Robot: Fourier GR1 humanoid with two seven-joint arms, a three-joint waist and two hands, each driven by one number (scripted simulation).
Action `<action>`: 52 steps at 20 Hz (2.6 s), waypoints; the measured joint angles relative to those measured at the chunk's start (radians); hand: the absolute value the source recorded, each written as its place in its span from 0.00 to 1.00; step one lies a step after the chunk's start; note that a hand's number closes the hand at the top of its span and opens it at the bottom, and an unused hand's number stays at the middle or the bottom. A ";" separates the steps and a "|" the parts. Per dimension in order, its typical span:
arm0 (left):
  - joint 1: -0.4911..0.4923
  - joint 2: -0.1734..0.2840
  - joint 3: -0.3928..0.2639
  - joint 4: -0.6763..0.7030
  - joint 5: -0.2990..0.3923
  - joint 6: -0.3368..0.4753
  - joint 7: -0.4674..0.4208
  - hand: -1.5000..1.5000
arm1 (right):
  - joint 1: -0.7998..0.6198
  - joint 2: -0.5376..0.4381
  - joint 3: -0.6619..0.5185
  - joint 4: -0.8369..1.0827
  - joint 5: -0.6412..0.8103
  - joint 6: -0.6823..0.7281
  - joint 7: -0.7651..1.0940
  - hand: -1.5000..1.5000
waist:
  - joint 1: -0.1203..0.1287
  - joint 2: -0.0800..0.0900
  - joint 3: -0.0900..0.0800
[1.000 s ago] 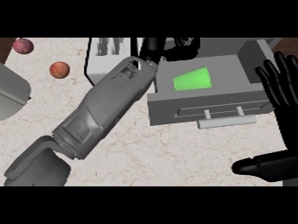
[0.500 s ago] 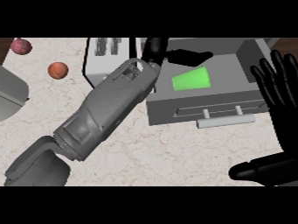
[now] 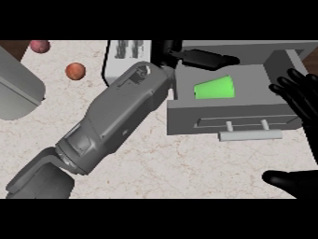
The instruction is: Pick up the cup, place it into the drawer and close the drawer
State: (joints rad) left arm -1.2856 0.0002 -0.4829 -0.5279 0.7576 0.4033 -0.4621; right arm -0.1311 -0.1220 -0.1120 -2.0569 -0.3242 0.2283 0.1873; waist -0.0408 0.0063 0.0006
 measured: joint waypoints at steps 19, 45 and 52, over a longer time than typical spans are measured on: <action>0.505 0.321 0.082 -0.609 0.035 0.014 0.143 0.00 | 0.125 -0.161 0.039 -0.031 0.237 0.170 -0.038 1.00 | 0.073 -0.017 -0.001; 1.104 0.560 0.318 -0.939 0.081 -0.338 0.105 0.00 | -0.155 -0.124 0.347 0.701 1.089 -0.097 -0.379 0.00 | 0.057 -0.004 0.000; 1.151 0.545 0.385 -0.915 0.060 -0.428 0.092 0.00 | -0.320 -0.086 0.292 1.043 1.141 -0.168 -0.482 0.00 | 0.056 -0.003 0.000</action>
State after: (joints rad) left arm -0.1348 0.5450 -0.0977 -1.4427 0.8173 -0.0245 -0.3700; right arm -0.4506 -0.2077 0.1801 -1.0134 0.8166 0.0607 -0.2946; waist 0.0148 0.0030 0.0002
